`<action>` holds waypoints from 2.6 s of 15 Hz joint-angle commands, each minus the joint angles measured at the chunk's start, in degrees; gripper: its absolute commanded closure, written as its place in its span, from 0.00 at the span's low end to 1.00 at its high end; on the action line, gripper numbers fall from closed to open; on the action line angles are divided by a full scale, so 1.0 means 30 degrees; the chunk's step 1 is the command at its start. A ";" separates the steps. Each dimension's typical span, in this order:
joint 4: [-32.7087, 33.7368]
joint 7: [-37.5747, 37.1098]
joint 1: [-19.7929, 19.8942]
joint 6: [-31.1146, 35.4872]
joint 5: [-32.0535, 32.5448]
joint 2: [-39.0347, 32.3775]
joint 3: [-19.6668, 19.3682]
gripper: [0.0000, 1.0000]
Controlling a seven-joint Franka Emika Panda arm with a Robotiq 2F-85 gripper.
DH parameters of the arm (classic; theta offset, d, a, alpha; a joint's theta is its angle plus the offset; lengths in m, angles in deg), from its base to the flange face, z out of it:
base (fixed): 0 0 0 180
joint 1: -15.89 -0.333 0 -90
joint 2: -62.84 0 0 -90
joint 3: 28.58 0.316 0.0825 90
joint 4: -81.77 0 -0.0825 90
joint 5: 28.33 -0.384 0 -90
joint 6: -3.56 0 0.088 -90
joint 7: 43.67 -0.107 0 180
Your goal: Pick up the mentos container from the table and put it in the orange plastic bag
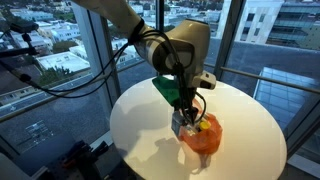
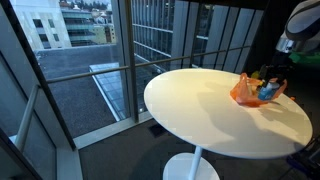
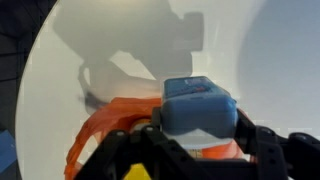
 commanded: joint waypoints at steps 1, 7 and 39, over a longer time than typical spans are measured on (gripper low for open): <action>0.1080 -0.0327 -0.0277 -0.0897 -0.0424 0.0280 0.0247 0.57; 0.2979 -0.0832 -0.0649 -0.0936 -0.0613 -0.0580 0.0557 0.57; 0.4863 -0.1432 -0.0312 -0.1356 -0.0449 -0.4462 0.0376 0.34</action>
